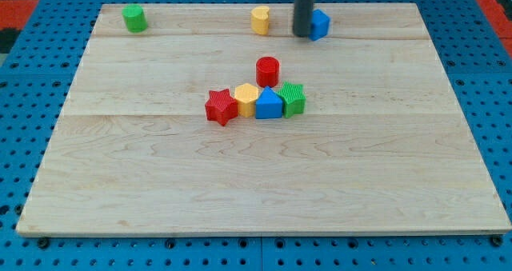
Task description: Slightly push the heart vertical above the hexagon
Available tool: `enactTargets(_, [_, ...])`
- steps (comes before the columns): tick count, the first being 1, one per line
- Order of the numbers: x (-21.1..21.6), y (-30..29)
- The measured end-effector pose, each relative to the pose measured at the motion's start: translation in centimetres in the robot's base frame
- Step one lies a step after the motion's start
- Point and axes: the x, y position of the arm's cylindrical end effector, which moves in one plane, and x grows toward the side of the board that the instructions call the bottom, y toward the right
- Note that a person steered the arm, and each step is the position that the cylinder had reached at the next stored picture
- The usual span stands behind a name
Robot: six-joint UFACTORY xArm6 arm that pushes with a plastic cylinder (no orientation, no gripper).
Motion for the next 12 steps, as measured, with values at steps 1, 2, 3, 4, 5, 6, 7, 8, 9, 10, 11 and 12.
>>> enactTargets(1, [-0.1,4.0])
enactTargets(2, [2.0,-0.7])
enactTargets(3, [2.5,-1.7])
enactTargets(4, [-0.1,-2.6])
enactTargets(5, [0.3,-9.8])
enactTargets(6, [0.3,-9.4])
enactTargets(7, [0.3,-6.2])
enactTargets(8, [-2.7,-4.4])
enactTargets(9, [-4.7,-6.1])
enactTargets(10, [-4.2,-8.2])
enactTargets(11, [-4.0,-4.9])
enactTargets(12, [-3.3,0.4])
